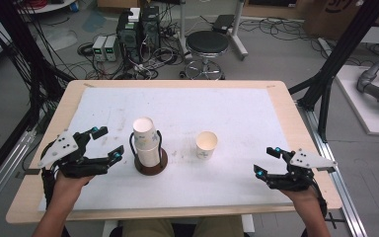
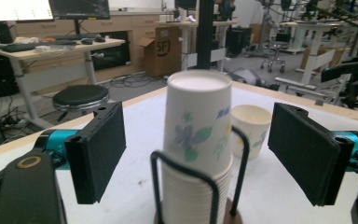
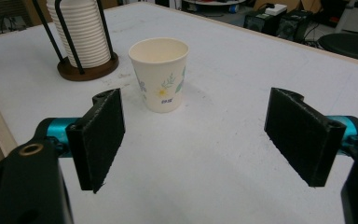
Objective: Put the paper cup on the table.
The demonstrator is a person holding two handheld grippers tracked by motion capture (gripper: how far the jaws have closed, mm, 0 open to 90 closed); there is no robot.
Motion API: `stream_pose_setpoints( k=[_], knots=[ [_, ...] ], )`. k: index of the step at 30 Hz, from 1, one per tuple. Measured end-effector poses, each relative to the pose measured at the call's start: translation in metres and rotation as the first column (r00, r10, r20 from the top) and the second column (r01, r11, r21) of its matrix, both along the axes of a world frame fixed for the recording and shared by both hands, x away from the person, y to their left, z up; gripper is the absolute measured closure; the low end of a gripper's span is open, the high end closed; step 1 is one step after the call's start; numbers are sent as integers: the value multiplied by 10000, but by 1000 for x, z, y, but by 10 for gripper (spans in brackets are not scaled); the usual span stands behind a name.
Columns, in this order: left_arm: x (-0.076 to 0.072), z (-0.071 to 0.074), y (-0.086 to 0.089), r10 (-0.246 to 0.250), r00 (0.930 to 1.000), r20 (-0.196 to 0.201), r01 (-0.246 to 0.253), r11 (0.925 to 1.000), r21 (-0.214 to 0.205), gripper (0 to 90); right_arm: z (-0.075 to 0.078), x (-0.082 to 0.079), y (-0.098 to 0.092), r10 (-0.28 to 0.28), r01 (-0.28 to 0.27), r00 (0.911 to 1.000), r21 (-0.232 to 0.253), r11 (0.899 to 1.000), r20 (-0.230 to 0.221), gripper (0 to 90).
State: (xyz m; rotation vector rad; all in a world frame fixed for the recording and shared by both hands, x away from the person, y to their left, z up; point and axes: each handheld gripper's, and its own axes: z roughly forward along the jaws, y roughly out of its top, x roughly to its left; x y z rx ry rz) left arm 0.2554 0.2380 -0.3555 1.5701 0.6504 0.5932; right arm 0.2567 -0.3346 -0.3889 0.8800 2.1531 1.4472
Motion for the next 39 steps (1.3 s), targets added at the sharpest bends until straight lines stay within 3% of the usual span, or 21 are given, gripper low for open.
stream_pose_setpoints(
  k=[9, 18, 39],
  knots=[
    [-6, -28, 16, 432, 9988, -236, -435, 9989, -144, 188, 0, -2, 1, -147, 146, 9999, -35, 9999, -11, 207],
    [-7, -45, 23, 714, 9966, -401, -722, 9972, -202, 188, -1, -3, 2, -267, 267, 9996, -78, 9996, 13, 207],
    [-6, -51, 25, 862, 9951, -482, -873, 9960, -198, 188, -3, -2, 3, -283, 284, 9996, -116, 9995, 44, 207]
  ],
)
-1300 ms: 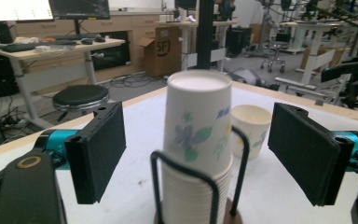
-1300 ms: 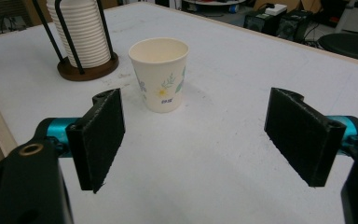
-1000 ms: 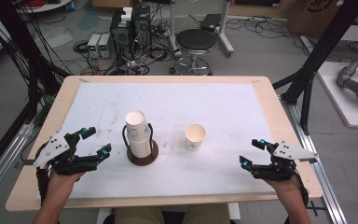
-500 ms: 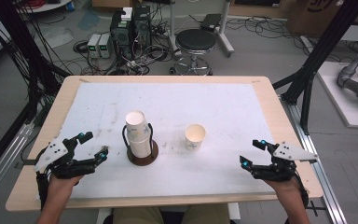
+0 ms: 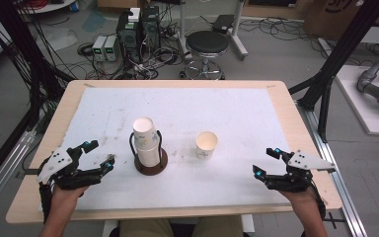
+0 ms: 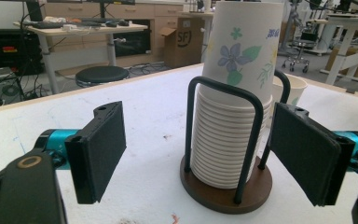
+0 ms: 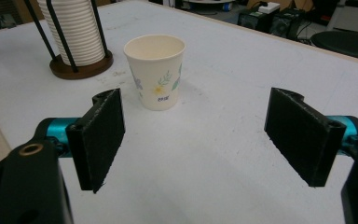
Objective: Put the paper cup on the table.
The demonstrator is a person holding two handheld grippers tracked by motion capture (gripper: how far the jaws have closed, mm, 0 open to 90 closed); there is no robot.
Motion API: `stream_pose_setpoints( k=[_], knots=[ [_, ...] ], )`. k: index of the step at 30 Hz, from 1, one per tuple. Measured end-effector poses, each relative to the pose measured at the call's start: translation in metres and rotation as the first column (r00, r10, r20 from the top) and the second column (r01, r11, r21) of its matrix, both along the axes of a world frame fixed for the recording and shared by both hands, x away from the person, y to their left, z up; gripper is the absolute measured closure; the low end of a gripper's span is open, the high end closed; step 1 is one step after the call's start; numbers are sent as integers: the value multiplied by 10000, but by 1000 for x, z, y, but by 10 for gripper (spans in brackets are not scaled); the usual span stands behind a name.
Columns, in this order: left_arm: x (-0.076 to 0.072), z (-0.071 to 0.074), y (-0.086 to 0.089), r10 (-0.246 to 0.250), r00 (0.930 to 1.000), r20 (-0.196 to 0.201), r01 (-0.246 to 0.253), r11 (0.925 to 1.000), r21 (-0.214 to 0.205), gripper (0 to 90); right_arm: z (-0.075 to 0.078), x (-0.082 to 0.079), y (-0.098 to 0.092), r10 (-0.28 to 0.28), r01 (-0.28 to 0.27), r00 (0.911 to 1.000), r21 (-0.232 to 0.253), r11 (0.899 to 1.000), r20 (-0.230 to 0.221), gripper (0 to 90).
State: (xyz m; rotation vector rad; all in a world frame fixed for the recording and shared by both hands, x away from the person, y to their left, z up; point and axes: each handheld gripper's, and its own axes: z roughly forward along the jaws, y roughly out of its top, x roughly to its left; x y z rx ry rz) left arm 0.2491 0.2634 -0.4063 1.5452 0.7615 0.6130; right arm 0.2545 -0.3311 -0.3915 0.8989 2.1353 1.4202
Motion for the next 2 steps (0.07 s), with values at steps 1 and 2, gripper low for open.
stream_pose_setpoints(
  k=[1, 2],
  knots=[
    [0, 0, 0, 0, 10000, 0, 0, 10000, 0, 188, 0, 0, 0, 0, 0, 10000, 0, 10000, 0, 207],
    [0, 0, 0, -26, 10000, -8, 26, 10000, -10, 188, 0, 0, 0, 26, -26, 10000, -29, 10000, 11, 207]
  ],
)
